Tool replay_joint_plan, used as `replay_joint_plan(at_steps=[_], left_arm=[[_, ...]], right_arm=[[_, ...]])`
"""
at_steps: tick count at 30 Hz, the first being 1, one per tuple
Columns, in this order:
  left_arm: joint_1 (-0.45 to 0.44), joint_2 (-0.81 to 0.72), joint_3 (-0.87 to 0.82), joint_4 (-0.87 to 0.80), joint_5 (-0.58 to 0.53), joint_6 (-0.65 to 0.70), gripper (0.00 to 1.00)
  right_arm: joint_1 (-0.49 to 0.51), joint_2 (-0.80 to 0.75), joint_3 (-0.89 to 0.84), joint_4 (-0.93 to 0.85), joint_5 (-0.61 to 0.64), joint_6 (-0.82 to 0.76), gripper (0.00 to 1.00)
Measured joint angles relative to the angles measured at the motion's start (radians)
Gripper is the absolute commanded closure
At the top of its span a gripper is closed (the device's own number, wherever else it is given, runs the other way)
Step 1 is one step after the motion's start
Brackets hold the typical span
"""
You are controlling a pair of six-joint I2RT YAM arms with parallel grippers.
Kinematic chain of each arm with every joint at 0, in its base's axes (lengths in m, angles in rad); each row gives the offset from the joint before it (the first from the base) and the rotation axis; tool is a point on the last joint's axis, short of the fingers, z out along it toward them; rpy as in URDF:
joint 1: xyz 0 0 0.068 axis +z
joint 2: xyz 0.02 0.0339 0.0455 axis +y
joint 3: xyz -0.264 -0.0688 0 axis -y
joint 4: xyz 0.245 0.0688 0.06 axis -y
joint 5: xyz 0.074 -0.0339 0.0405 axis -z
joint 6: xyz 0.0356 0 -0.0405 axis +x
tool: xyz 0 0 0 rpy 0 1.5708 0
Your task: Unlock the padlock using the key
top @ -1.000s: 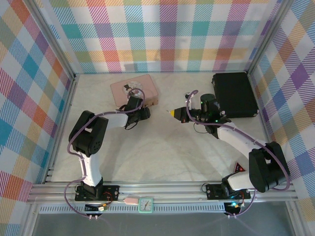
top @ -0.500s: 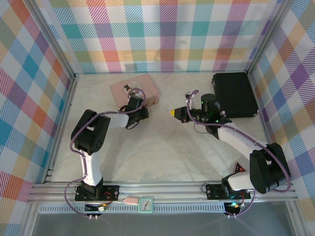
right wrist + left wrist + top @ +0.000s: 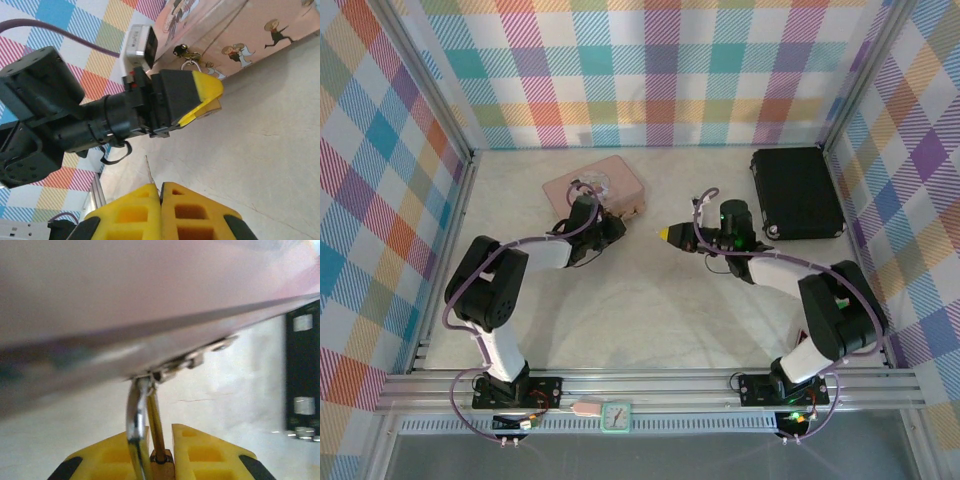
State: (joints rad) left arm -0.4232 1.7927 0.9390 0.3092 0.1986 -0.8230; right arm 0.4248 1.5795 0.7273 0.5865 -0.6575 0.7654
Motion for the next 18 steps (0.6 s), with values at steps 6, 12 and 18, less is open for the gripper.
replay_joint_plan(at_steps=[6, 12, 18], left_arm=[[-0.001, -0.010, -0.051, 0.132, 0.047, -0.152, 1.00], [-0.007, -0.010, -0.066, 0.208, 0.063, -0.237, 1.00], [-0.011, -0.010, -0.084, 0.262, 0.063, -0.280, 1.00]], right_arm=[[0.023, 0.093, -0.009, 0.167, -0.026, 0.124, 1.00], [0.054, 0.138, -0.009, 0.243, -0.028, 0.179, 1.00], [0.066, 0.209, -0.009, 0.302, -0.028, 0.227, 1.00]])
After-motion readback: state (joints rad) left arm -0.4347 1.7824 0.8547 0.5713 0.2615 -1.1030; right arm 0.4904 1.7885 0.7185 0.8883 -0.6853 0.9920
